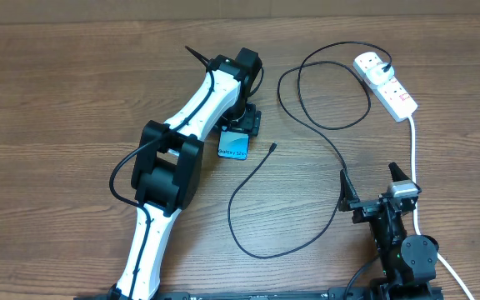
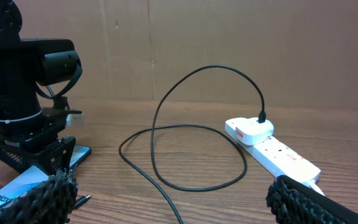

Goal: Plug charger to phone and switch on socket
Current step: 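Close the left gripper on the phone's top end, then lift the phone with the left gripper and tilt it upright, then move the right gripper to the phone's lower end beside the left gripper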

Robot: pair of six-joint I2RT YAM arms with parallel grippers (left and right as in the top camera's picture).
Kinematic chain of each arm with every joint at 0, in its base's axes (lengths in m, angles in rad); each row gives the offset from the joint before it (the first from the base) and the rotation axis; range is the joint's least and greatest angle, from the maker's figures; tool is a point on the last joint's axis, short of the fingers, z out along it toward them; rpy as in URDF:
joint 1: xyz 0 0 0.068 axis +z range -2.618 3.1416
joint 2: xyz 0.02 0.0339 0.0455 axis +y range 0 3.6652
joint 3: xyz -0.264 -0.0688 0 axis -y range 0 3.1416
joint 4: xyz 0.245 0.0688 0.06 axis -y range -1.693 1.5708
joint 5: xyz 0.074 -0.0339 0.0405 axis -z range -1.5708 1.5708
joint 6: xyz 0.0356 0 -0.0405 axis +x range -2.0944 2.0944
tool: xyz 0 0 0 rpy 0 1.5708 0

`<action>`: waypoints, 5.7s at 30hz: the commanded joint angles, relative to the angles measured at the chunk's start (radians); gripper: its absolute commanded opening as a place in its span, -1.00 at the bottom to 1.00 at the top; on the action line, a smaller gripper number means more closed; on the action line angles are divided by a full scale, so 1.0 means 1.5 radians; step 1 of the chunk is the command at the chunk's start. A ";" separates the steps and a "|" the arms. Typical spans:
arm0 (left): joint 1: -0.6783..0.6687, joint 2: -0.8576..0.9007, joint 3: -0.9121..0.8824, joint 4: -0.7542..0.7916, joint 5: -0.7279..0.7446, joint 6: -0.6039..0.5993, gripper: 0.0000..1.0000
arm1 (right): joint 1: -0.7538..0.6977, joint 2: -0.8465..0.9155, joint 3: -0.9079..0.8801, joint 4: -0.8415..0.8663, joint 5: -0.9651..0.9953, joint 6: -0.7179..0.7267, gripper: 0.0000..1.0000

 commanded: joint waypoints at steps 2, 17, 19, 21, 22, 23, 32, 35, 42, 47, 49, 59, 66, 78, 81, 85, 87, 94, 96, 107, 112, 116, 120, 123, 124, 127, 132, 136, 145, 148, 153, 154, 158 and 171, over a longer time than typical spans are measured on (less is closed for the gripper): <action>0.005 0.027 0.003 0.002 0.002 0.023 0.73 | -0.001 -0.004 -0.007 0.004 0.006 0.004 1.00; 0.006 0.027 0.002 0.006 0.003 0.022 0.58 | -0.001 -0.004 -0.007 0.004 0.006 0.004 1.00; 0.006 0.027 0.003 0.006 0.003 0.022 0.55 | -0.001 -0.004 -0.007 0.004 0.006 0.004 1.00; 0.006 0.027 0.003 0.006 0.003 0.022 0.56 | -0.001 -0.004 -0.007 0.004 0.006 0.004 1.00; 0.006 0.027 0.003 0.006 0.003 0.022 0.56 | -0.001 -0.004 -0.007 0.004 0.006 0.004 1.00; 0.006 0.027 0.002 0.006 0.003 0.022 0.56 | -0.001 -0.004 -0.007 0.004 0.006 0.004 1.00; 0.006 0.027 0.002 0.012 0.003 0.022 0.57 | -0.001 -0.004 -0.007 0.004 0.006 0.004 1.00; 0.006 0.027 0.003 0.016 0.003 0.022 0.59 | -0.001 -0.004 -0.007 0.004 0.006 0.004 1.00; 0.006 0.027 0.003 0.024 0.003 0.022 0.64 | -0.001 -0.004 -0.007 0.004 0.006 0.004 1.00; 0.006 0.027 0.002 0.031 0.003 0.022 0.39 | -0.001 -0.004 -0.007 0.004 0.006 0.004 1.00; 0.006 0.027 0.002 0.030 0.003 0.022 0.40 | -0.001 -0.004 -0.007 0.004 0.006 0.004 1.00; 0.006 0.026 0.008 -0.002 0.009 -0.010 0.47 | -0.001 -0.004 -0.007 0.004 0.006 0.004 1.00; 0.006 0.025 0.013 -0.015 0.009 -0.030 0.43 | -0.001 -0.004 -0.007 0.004 0.006 0.004 1.00; 0.016 0.019 0.053 -0.070 0.105 -0.053 0.42 | -0.001 -0.004 -0.007 0.004 0.006 0.004 1.00; 0.027 0.019 0.071 -0.092 0.161 -0.053 0.43 | -0.001 -0.004 -0.007 0.004 0.006 0.004 1.00; 0.042 0.019 0.085 -0.112 0.225 -0.052 0.43 | -0.001 -0.004 -0.007 0.004 0.006 0.004 1.00; 0.051 0.019 0.088 -0.120 0.268 -0.052 0.44 | -0.001 -0.004 -0.007 0.004 0.006 0.004 1.00; 0.102 0.019 0.087 -0.140 0.526 -0.016 0.43 | -0.001 -0.004 -0.007 0.004 0.006 0.004 1.00; 0.115 0.019 0.087 -0.144 0.604 -0.006 0.43 | -0.001 -0.004 -0.007 0.004 0.006 0.004 1.00; 0.164 0.019 0.087 -0.151 0.988 -0.005 0.43 | -0.001 -0.004 -0.007 0.004 0.006 0.004 1.00; 0.174 0.019 0.087 -0.152 1.045 -0.007 0.43 | -0.001 -0.004 -0.007 0.004 0.006 0.004 1.00; 0.182 0.019 0.087 -0.153 1.045 -0.054 0.44 | -0.001 -0.004 -0.007 0.004 0.006 0.004 1.00; 0.190 0.019 0.087 -0.154 1.045 -0.106 0.44 | -0.001 -0.004 -0.007 0.004 0.006 0.004 1.00; 0.195 0.019 0.087 -0.168 1.045 -0.118 0.45 | -0.001 -0.004 -0.007 0.004 0.006 0.004 1.00; 0.197 0.019 0.087 -0.175 1.045 -0.118 0.45 | -0.001 -0.004 -0.007 0.004 0.006 0.004 1.00; 0.203 0.019 0.087 -0.199 1.045 -0.118 0.45 | -0.001 -0.004 -0.007 0.004 0.006 0.004 1.00; 0.210 0.019 0.087 -0.211 1.045 -0.118 0.45 | -0.001 -0.004 -0.007 0.024 -0.187 0.004 1.00; 0.210 0.019 0.087 -0.211 1.045 -0.117 0.45 | -0.001 -0.004 -0.007 0.087 -0.523 0.088 0.99; 0.210 0.019 0.087 -0.211 1.045 -0.118 0.44 | -0.002 -0.001 0.083 0.399 -0.563 0.299 1.00; 0.210 0.019 0.087 -0.211 1.045 -0.118 0.45 | -0.002 0.033 0.215 0.188 -0.510 0.251 1.00; 0.210 0.019 0.087 -0.214 1.044 -0.118 0.45 | -0.002 0.188 0.475 -0.231 -0.399 0.093 1.00; 0.210 0.019 0.087 -0.214 1.044 -0.118 0.45 | -0.002 0.219 0.511 -0.277 -0.398 0.072 1.00; 0.210 0.019 0.087 -0.214 1.044 -0.118 0.44 | -0.001 0.346 0.615 -0.345 -0.507 0.124 1.00; 0.198 0.019 0.087 -0.218 1.044 -0.117 0.44 | 0.066 0.598 0.718 -0.350 -0.442 0.347 0.99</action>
